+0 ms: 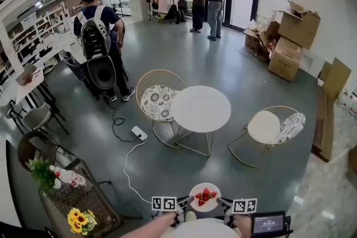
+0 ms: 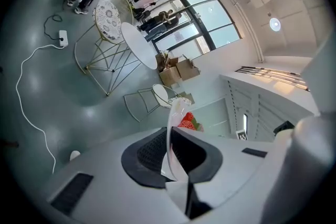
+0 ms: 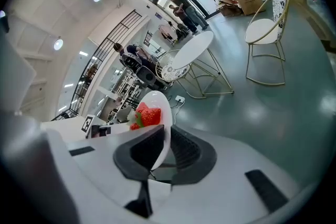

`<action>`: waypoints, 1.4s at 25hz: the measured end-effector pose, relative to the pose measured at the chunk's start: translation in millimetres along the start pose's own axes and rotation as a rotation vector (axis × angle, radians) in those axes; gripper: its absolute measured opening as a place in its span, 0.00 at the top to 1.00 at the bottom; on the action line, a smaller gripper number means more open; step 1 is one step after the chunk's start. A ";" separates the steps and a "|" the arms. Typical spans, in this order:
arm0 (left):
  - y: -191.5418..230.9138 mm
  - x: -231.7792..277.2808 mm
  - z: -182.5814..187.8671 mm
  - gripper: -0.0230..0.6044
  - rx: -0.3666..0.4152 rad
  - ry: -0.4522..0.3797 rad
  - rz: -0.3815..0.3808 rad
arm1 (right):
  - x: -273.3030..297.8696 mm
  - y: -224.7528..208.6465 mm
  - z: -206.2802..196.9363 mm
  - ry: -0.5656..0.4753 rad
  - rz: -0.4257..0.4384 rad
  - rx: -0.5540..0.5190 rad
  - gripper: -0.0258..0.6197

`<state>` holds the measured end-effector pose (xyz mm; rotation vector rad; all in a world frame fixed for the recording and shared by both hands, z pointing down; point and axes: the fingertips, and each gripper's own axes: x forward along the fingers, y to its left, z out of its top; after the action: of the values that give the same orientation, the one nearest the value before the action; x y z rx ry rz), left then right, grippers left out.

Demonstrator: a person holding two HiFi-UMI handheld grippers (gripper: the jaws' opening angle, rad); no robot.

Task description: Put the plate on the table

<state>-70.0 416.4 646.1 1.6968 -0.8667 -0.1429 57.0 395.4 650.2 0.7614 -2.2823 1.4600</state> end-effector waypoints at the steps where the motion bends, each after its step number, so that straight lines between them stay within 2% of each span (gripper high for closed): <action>1: -0.8 -1.7 1.2 0.94 0.012 -0.004 0.002 | 0.3 1.2 -0.1 0.000 0.000 -0.004 0.92; 4: 9.7 -6.1 4.3 0.94 0.008 -0.016 0.040 | 9.3 -6.3 3.8 -0.001 0.000 -0.030 0.92; 6: 14.7 -6.4 16.8 0.94 0.012 -0.039 0.062 | 21.2 -10.3 21.4 -0.004 0.006 -0.068 0.92; 9: 3.1 -8.3 31.2 0.94 0.015 -0.063 0.054 | 21.4 5.3 34.5 0.009 0.023 -0.084 0.92; 12: -14.3 -12.3 20.3 0.94 -0.009 -0.041 0.053 | 4.2 18.7 23.1 0.029 0.022 -0.046 0.92; 16: -23.2 -4.2 11.9 0.94 -0.028 -0.033 0.066 | -8.8 14.3 23.1 0.048 0.022 -0.038 0.92; 35: -17.9 17.5 18.4 0.94 0.013 0.035 0.062 | -9.9 -2.5 28.5 0.007 -0.005 0.005 0.92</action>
<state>-58.6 392.2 630.2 1.6782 -0.8945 -0.0658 66.8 371.3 634.7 0.7624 -2.2707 1.4649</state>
